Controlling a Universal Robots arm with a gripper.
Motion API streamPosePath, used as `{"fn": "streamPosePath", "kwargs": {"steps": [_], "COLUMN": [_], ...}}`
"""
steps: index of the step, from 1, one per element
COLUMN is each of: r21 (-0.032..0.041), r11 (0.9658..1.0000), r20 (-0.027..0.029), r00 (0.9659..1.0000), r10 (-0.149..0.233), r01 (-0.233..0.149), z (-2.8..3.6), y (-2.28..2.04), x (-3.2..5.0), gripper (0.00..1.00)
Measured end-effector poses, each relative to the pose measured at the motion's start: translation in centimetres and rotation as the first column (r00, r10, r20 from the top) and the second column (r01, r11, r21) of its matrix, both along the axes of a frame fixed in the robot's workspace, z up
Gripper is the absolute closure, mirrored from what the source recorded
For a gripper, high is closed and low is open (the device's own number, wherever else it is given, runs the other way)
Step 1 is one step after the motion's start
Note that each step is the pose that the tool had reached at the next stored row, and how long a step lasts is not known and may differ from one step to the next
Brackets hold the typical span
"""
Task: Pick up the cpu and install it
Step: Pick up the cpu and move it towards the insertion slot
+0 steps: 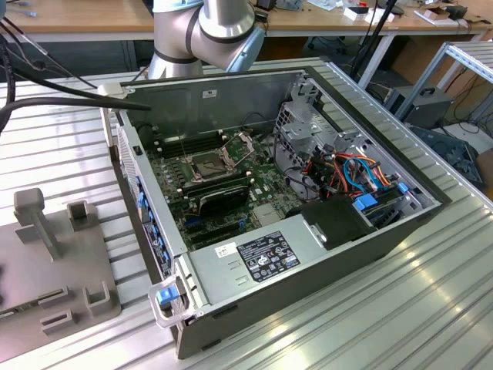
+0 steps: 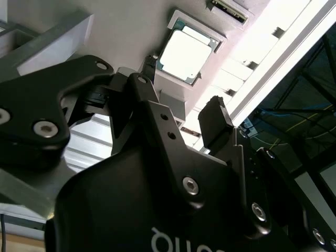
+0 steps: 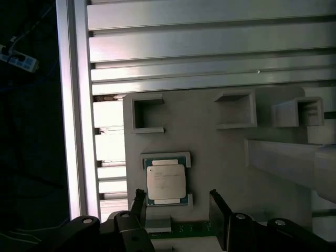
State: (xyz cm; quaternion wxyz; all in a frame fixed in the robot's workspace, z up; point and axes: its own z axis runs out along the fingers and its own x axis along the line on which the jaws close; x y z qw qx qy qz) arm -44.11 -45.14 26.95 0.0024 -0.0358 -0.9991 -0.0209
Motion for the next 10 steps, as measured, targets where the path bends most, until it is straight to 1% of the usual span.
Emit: {"fn": "streamPosePath", "kwargs": {"steps": [4,10], "r21": [-0.0001,-0.0002], "r11": [1.0000,1.0000], "r20": [0.0000,-0.0001], "r00": [1.0000,1.0000], "r10": [0.000,0.000], "r01": [0.000,0.000], "z": [-0.39,-0.53], "y": [0.00,0.00], "x": [0.00,0.00], "gripper": [0.40,0.40]}}
